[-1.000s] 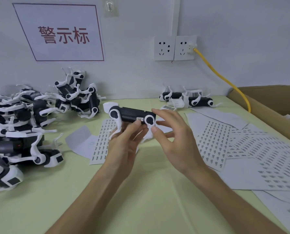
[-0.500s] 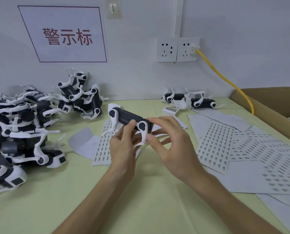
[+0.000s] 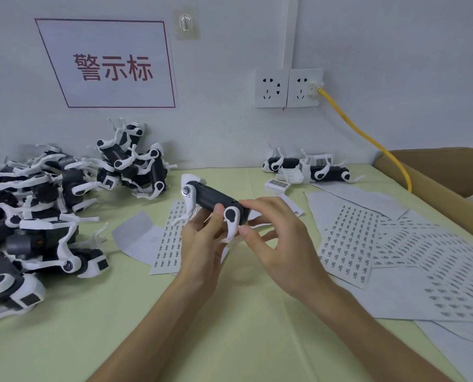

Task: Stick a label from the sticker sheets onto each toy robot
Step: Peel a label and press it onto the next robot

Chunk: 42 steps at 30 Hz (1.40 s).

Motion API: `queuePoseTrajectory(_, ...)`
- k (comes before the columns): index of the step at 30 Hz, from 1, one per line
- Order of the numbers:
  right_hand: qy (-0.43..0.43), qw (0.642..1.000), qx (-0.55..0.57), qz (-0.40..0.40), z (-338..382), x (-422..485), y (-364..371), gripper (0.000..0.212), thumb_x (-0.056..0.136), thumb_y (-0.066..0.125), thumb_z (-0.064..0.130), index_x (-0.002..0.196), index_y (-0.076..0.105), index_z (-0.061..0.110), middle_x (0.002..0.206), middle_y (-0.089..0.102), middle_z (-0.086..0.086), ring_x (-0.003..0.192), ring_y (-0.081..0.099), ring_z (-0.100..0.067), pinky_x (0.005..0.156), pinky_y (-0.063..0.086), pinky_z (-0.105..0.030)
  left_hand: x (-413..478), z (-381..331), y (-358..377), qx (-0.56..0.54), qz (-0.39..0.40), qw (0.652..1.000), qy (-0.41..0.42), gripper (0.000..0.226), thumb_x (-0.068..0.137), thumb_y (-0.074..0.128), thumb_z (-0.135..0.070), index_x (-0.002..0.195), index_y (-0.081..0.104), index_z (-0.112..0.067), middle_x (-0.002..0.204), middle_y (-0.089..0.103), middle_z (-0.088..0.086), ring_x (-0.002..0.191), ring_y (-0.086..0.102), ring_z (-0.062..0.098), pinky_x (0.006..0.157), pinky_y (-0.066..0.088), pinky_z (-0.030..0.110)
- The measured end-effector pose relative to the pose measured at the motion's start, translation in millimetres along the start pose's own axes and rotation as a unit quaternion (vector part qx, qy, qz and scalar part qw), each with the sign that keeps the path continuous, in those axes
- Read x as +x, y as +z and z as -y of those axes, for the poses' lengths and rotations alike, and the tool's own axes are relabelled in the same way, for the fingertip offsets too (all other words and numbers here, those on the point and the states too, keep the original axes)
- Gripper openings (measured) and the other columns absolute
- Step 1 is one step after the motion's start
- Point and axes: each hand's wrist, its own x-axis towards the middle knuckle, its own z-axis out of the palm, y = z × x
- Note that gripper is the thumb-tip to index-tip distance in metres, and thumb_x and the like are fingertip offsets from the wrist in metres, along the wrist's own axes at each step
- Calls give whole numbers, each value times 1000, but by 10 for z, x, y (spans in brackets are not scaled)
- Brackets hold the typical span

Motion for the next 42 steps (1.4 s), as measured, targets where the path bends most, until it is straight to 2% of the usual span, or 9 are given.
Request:
queuePoseTrajectory(3, -5, 1000, -6, 22, -16, -14, 16, 39, 95, 65, 22, 132, 62, 32, 119, 55, 18, 106, 64, -6, 82, 57, -29, 24, 29, -33, 7, -4, 1000, -9, 25, 111, 47, -16, 108, 68, -4, 101, 76, 10, 102, 75, 29, 94, 60, 40)
queuePoseTrajectory(7, -18, 999, -24, 41, -6, -32, 37, 44, 95, 65, 16, 136, 60, 31, 119, 52, 16, 108, 62, -7, 83, 54, -22, 30, 20, -65, -14, -9, 999, -38, 48, 112, 39, -16, 77, 72, -20, 86, 70, 7, 94, 74, 28, 87, 55, 37)
queuePoseTrajectory(13, -21, 999, 14, 24, 34, -21, 43, 22, 91, 67, 22, 111, 66, 30, 112, 58, 18, 101, 65, -10, 82, 55, -29, 116, 28, -69, -76, -101, 991, -50, 48, 109, 46, -24, 80, 83, -13, 93, 79, 12, 87, 77, 26, 81, 62, 37)
queuePoseTrajectory(21, 119, 991, 66, -10, -25, 41, 20, 26, 91, 74, 29, 111, 57, 29, 116, 67, 10, 110, 64, -4, 90, 52, -27, 98, 57, -53, -47, -17, 994, -97, 36, 109, 45, -28, 115, 72, -5, 124, 71, 24, 106, 65, 30, 85, 55, 35)
queuePoseTrajectory(25, 276, 938, 207, 35, -14, 139, -78, 17, 98, 64, 33, 110, 64, 21, 100, 76, 3, 90, 73, -12, 83, 56, -31, 120, 58, -104, -15, 62, 994, -88, 31, 92, 63, -18, 119, 73, -5, 113, 73, 21, 96, 66, 27, 85, 54, 32)
queuePoseTrajectory(29, 403, 809, 428, -12, -50, 171, -171, 20, 99, 58, 32, 100, 66, 13, 91, 65, -12, 69, 63, -22, 69, 49, -30, 112, 98, -112, 129, 70, 988, -46, 31, 106, 51, -8, 126, 72, -18, 108, 79, 1, 83, 69, 17, 78, 55, 27)
queuePoseTrajectory(34, 448, 752, 471, -105, -178, 236, -297, 24, 97, 62, 36, 109, 62, 15, 105, 63, -15, 78, 60, -27, 66, 49, -29, 53, 180, -165, 523, 119, 830, 154, 33, 103, 59, -13, 131, 70, -25, 128, 69, -13, 107, 61, 3, 94, 38, 8)
queuePoseTrajectory(37, 436, 735, 493, -166, -217, 295, -445, 20, 95, 62, 30, 104, 62, 12, 98, 66, -16, 72, 69, -30, 65, 48, -28, 54, 225, -174, 604, 194, 761, 137, 38, 104, 58, -23, 142, 62, -24, 151, 53, -8, 138, 49, 12, 112, 32, 21)
queuePoseTrajectory(42, 402, 698, 523, -279, -350, 374, -977, 31, 98, 60, 38, 113, 65, 11, 111, 64, -19, 101, 61, -32, 65, 54, -30, 55, 222, -157, 641, 213, 728, 116, 40, 104, 57, -31, 144, 59, -29, 160, 43, -7, 146, 41, 16, 117, 31, 34)
